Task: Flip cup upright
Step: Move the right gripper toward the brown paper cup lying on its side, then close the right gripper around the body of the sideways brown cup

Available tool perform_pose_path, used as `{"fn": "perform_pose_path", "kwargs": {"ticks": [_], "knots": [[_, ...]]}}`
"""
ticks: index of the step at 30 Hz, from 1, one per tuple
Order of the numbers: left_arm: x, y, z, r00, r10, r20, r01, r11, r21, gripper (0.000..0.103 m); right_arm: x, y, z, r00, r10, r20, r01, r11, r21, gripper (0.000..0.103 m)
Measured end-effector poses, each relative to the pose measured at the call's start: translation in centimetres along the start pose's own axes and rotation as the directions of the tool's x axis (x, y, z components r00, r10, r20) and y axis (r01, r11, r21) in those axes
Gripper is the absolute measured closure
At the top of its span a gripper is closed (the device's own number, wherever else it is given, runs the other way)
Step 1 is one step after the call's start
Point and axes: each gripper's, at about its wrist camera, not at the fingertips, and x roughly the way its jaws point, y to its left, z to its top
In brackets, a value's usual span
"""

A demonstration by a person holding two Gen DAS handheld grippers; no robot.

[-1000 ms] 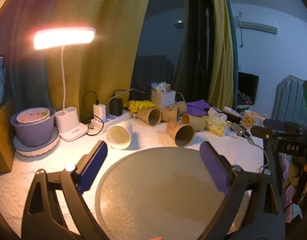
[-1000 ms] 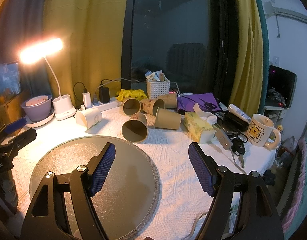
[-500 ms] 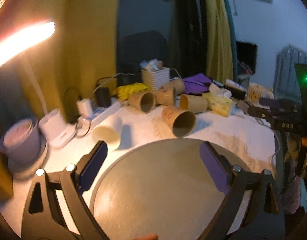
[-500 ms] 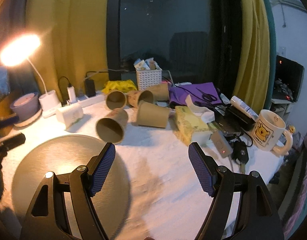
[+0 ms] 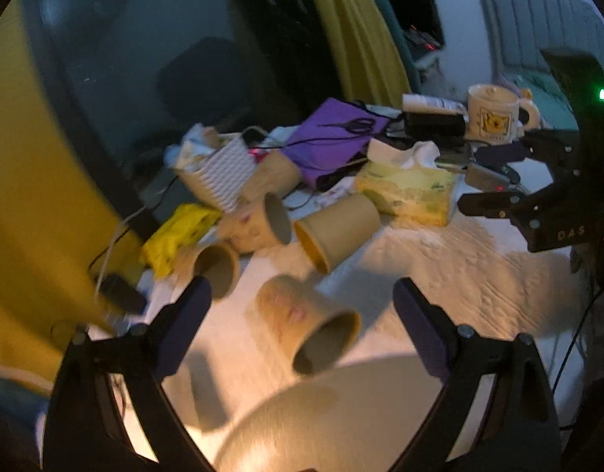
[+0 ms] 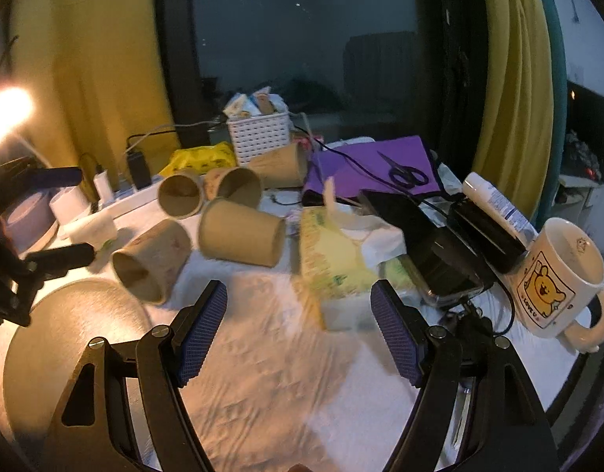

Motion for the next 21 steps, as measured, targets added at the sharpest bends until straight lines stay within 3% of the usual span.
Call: {"fn": "perform_pose_path", "kwargs": {"ticks": [5, 10, 20, 21], "knots": [[4.8, -1.1, 2.8, 0.996, -0.056, -0.073, 0.064, 0.992, 0.108, 0.009, 2.0, -2.4, 0.9, 0.999, 0.017, -0.031, -0.015, 0.998, 0.068, 0.024], [9.2, -2.1, 4.5, 0.988, -0.066, -0.143, 0.096, 0.972, 0.214, 0.009, 3.3, -3.5, 1.7, 0.998, 0.044, -0.043, -0.040, 0.996, 0.084, 0.024], [16.2, -3.4, 5.2, 0.964, -0.033, -0.263, 0.135, 0.915, 0.380, 0.009, 4.9, -4.5, 2.1, 0.995, 0.072, -0.068, -0.064, 0.992, 0.104, 0.024], [16.6, -3.6, 5.2, 0.963, -0.028, -0.269, 0.137, 0.909, 0.394, 0.013, 5.0, -4.6, 2.0, 0.995, 0.072, -0.072, -0.065, 0.992, 0.107, 0.024]]}}
